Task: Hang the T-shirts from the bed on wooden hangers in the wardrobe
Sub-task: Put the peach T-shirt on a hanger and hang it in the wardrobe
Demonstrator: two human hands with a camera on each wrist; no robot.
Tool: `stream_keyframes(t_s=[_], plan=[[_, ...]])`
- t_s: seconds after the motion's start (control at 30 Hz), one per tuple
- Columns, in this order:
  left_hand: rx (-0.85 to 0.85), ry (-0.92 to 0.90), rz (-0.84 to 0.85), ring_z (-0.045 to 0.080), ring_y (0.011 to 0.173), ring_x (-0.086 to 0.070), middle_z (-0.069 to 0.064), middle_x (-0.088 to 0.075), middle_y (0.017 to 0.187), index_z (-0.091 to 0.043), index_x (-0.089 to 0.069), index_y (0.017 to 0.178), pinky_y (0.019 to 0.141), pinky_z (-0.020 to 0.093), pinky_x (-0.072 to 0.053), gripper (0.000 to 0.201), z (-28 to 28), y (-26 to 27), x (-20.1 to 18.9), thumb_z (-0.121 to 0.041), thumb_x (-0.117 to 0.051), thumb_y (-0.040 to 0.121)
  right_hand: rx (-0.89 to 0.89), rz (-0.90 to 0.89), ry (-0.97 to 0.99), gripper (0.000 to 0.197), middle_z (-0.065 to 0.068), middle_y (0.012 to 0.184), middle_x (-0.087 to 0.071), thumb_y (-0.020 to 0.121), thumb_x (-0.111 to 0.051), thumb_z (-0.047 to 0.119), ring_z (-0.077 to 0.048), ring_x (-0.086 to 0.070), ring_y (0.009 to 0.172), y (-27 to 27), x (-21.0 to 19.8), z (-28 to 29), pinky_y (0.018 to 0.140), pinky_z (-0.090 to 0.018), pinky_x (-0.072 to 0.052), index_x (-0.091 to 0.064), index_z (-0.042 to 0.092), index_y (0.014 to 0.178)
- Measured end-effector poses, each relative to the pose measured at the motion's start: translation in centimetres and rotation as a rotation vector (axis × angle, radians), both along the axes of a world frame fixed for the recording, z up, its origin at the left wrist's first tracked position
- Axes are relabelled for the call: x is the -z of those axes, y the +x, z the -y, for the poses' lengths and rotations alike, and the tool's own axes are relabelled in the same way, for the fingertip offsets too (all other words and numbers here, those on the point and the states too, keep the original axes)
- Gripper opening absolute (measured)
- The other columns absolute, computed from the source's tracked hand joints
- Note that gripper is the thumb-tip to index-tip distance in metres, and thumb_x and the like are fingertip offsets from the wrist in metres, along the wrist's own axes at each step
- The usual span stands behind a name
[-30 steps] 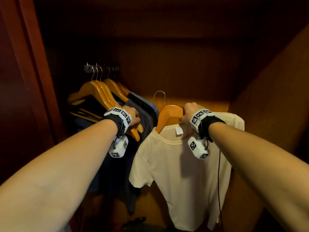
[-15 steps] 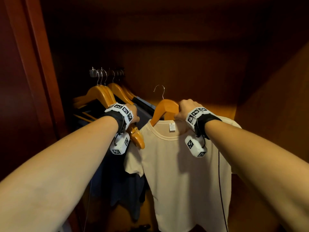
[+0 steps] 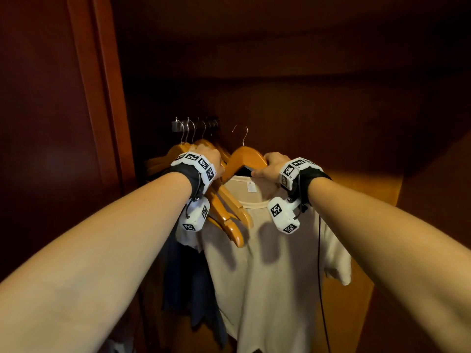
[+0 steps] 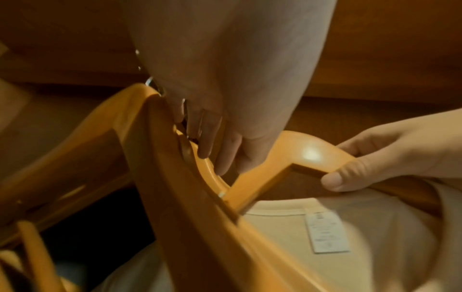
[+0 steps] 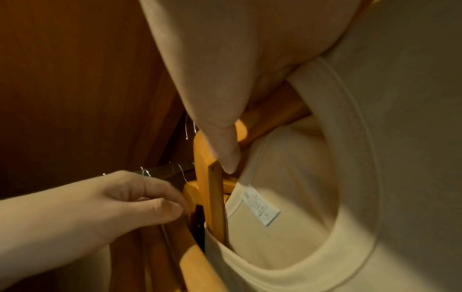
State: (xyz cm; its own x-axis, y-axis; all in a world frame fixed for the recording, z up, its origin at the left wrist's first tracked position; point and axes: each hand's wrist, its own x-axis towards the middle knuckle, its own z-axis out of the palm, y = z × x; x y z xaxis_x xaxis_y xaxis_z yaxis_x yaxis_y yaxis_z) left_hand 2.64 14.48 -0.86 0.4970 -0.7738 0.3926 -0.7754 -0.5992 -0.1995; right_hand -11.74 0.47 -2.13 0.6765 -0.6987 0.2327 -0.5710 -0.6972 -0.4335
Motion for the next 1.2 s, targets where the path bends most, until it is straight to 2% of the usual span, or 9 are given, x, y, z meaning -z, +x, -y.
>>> stream_keyframes(t_s=[0.1, 0.23, 0.3, 0.43, 0.53, 0.63, 0.73, 1.03, 1.2], plan=[[-0.004, -0.080, -0.018, 0.029, 0.097, -0.059, 0.002, -0.064, 0.098, -0.019, -0.070, 0.089, 0.087, 0.039, -0.045, 0.019, -0.2, 0.3, -1.2, -0.034, -0.058, 0.088, -0.028, 0.037, 0.001, 0.044, -0.004, 0.103, -0.066, 0.080, -0.078, 0.044, -0.024, -0.064, 0.092, 1.8, -0.7, -0.1, 0.085, -0.040, -0.055, -0.058, 0.020, 0.111], [0.011, -0.244, 0.022, 0.028, 0.091, -0.063, 0.008, -0.067, 0.099, -0.017, -0.069, 0.101, 0.067, 0.034, -0.047, 0.021, -0.7, 1.1, -3.0, -0.030, -0.057, 0.090, -0.069, 0.056, -0.042, 0.044, -0.006, 0.108, -0.063, 0.085, -0.075, 0.038, -0.026, -0.063, 0.095, 4.0, -1.7, -0.3, 0.079, -0.037, -0.051, -0.055, 0.017, 0.118], [0.008, -0.332, 0.087, 0.028, 0.104, -0.059, 0.008, -0.065, 0.107, -0.015, -0.067, 0.107, 0.072, 0.036, -0.047, 0.023, -1.0, 1.6, -3.5, -0.029, -0.056, 0.092, -0.092, 0.054, -0.070, 0.047, -0.008, 0.112, -0.063, 0.087, -0.073, 0.038, -0.027, -0.064, 0.097, 5.3, -2.1, -0.4, 0.085, -0.040, -0.053, -0.052, 0.016, 0.123], [-0.102, -0.431, 0.281, 0.029, 0.122, -0.044, 0.007, -0.058, 0.125, -0.019, -0.059, 0.124, 0.096, 0.044, -0.038, 0.041, -1.1, 3.1, -4.2, -0.038, -0.060, 0.088, -0.096, 0.078, -0.131, 0.051, -0.008, 0.116, -0.062, 0.087, -0.071, 0.042, -0.029, -0.064, 0.098, 7.9, -2.8, -0.9, 0.089, -0.047, -0.055, -0.050, 0.017, 0.127], [-0.197, -0.427, 0.146, 0.033, 0.128, -0.043, 0.010, -0.048, 0.137, -0.015, -0.047, 0.137, 0.101, 0.049, -0.036, 0.057, -1.3, 4.4, -4.3, -0.040, -0.064, 0.088, -0.124, 0.089, -0.160, 0.054, -0.009, 0.119, -0.061, 0.089, -0.070, 0.042, -0.030, -0.063, 0.101, 9.6, -3.3, -1.2, 0.089, -0.047, -0.054, -0.048, 0.016, 0.131], [-0.171, -0.440, 0.002, 0.038, 0.116, -0.055, 0.011, -0.046, 0.134, -0.011, -0.048, 0.135, 0.087, 0.047, -0.046, 0.053, -1.4, 5.5, -4.2, -0.038, -0.064, 0.092, -0.161, 0.098, -0.181, 0.055, -0.010, 0.120, -0.061, 0.089, -0.070, 0.042, -0.030, -0.063, 0.102, 11.2, -3.6, -1.5, 0.089, -0.046, -0.054, -0.048, 0.016, 0.133], [-0.160, -0.455, 0.019, 0.038, 0.110, -0.058, 0.011, -0.048, 0.131, -0.010, -0.049, 0.131, 0.074, 0.041, -0.043, 0.047, -1.4, 5.8, -4.3, -0.036, -0.062, 0.094, -0.183, 0.099, -0.164, 0.054, -0.010, 0.121, -0.062, 0.088, -0.071, 0.041, -0.031, -0.063, 0.104, 12.6, -3.4, -1.7, 0.091, -0.047, -0.054, -0.049, 0.016, 0.131], [-0.177, -0.475, 0.000, 0.038, 0.110, -0.059, 0.013, -0.051, 0.128, -0.008, -0.049, 0.130, 0.075, 0.040, -0.044, 0.046, -1.2, 5.9, -4.4, -0.037, -0.060, 0.095, -0.251, 0.081, -0.160, 0.058, -0.009, 0.123, -0.062, 0.088, -0.071, 0.040, -0.030, -0.063, 0.106, 13.7, -2.6, -1.3, 0.092, -0.047, -0.053, -0.045, 0.018, 0.136], [-0.216, -0.464, 0.014, 0.036, 0.111, -0.059, 0.012, -0.051, 0.128, -0.010, -0.048, 0.132, 0.070, 0.037, -0.039, 0.051, -1.1, 5.7, -4.5, -0.044, -0.058, 0.095, -0.285, 0.051, -0.170, 0.053, -0.005, 0.115, -0.063, 0.089, -0.069, 0.040, -0.026, -0.064, 0.096, 13.3, -2.1, -1.2, 0.085, -0.044, -0.055, -0.044, 0.021, 0.132]])
